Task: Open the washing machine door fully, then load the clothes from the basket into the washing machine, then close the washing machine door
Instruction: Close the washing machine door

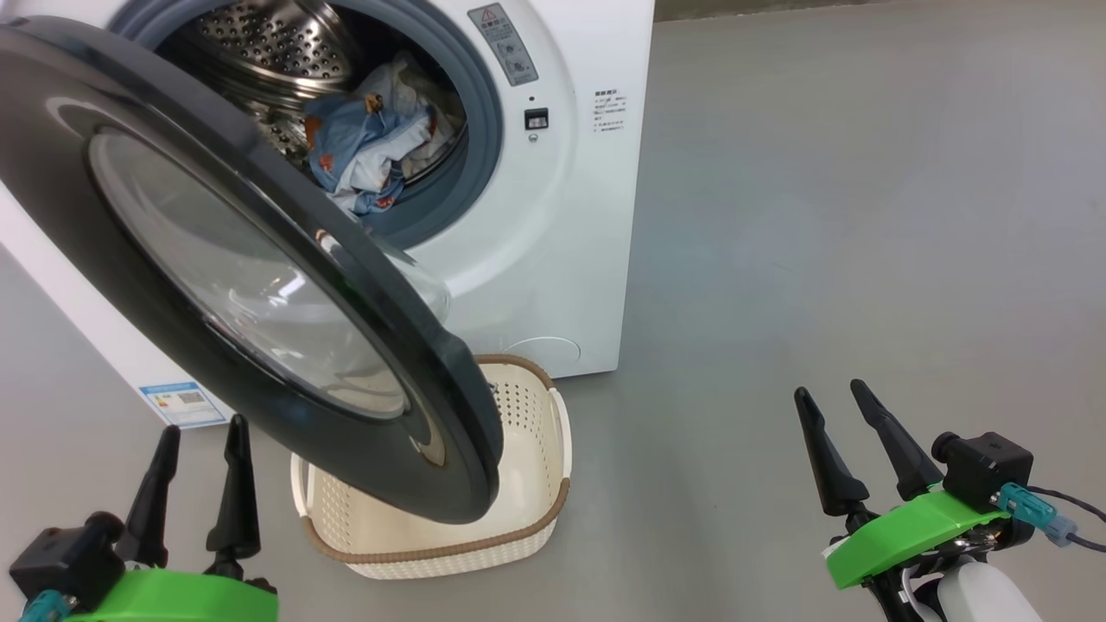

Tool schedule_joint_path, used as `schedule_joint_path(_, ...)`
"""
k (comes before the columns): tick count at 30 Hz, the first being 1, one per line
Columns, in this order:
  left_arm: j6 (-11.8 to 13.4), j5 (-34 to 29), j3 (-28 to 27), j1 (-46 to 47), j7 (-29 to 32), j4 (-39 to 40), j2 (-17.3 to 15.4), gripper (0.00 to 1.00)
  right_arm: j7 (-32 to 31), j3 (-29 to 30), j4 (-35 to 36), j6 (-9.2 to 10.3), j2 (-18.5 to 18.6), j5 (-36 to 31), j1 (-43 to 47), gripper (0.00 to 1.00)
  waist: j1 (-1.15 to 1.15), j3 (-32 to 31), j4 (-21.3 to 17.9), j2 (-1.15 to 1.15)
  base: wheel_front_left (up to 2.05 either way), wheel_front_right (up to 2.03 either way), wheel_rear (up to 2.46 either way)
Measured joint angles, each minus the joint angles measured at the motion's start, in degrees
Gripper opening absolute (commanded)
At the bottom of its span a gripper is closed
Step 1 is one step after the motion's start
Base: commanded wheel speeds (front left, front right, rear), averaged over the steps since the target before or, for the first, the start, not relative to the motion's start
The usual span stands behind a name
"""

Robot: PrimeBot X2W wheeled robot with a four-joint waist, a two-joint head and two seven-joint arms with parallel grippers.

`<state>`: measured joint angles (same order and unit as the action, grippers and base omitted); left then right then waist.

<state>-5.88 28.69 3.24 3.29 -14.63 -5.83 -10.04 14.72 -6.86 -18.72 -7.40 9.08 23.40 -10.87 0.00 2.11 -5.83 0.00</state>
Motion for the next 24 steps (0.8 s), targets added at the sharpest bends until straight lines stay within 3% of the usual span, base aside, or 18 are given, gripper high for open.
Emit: schedule_joint_path(24, -1.5, -5.3, -2.0, -0.8, 0.0, -0.2, 3.2, 1.00, 0.0, -0.5, -0.1, 0.00, 0.3, 0.0, 0.0, 1.00, 0.00, 0.4, 0.9, 0.00, 0.00, 0.00, 0.00)
